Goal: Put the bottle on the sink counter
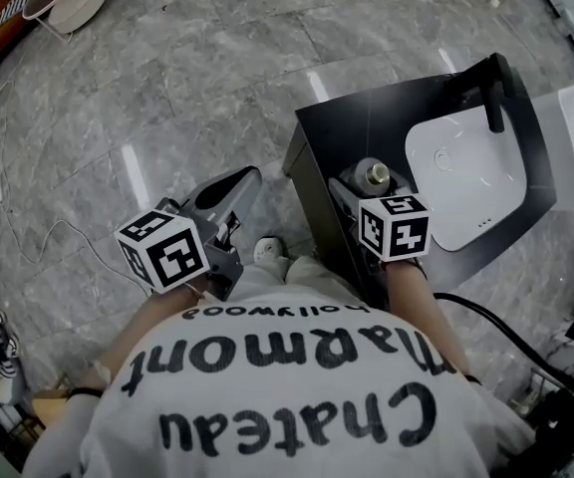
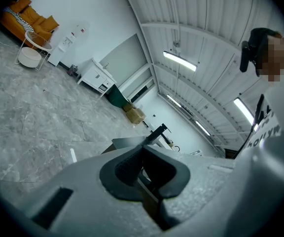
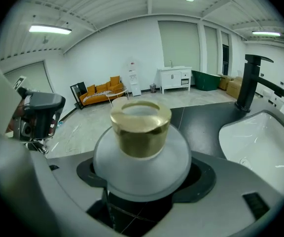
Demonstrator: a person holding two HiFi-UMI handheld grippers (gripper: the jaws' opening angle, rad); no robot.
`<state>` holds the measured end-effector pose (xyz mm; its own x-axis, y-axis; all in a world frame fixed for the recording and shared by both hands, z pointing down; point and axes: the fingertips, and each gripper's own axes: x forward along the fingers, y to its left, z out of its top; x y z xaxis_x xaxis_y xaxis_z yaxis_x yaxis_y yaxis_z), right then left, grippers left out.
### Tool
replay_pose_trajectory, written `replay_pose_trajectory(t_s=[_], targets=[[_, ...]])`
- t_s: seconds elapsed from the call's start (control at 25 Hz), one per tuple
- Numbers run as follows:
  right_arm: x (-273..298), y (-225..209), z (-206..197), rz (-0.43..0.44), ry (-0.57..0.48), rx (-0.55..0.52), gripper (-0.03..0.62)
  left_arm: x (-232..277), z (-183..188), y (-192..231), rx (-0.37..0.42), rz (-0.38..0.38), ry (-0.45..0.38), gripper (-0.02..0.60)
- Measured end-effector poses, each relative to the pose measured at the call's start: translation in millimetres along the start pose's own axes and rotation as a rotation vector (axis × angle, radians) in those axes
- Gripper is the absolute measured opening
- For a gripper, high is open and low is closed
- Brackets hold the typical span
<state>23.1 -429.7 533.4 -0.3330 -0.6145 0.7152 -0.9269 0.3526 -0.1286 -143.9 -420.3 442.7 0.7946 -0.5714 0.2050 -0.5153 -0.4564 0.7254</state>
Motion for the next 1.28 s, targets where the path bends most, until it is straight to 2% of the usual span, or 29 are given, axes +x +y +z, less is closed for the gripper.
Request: replay_pose_trajectory(t_s=[0.44, 1.28], targets=[[-1, -1, 2, 0.037, -0.012, 0.038, 0.342, -3, 8, -5, 0.012, -0.004, -0.026, 0.015], [0, 4, -5, -0.044, -0.023, -0.146, 0.342, -31, 9, -24, 0.039, 0.033, -0.094, 0.015]])
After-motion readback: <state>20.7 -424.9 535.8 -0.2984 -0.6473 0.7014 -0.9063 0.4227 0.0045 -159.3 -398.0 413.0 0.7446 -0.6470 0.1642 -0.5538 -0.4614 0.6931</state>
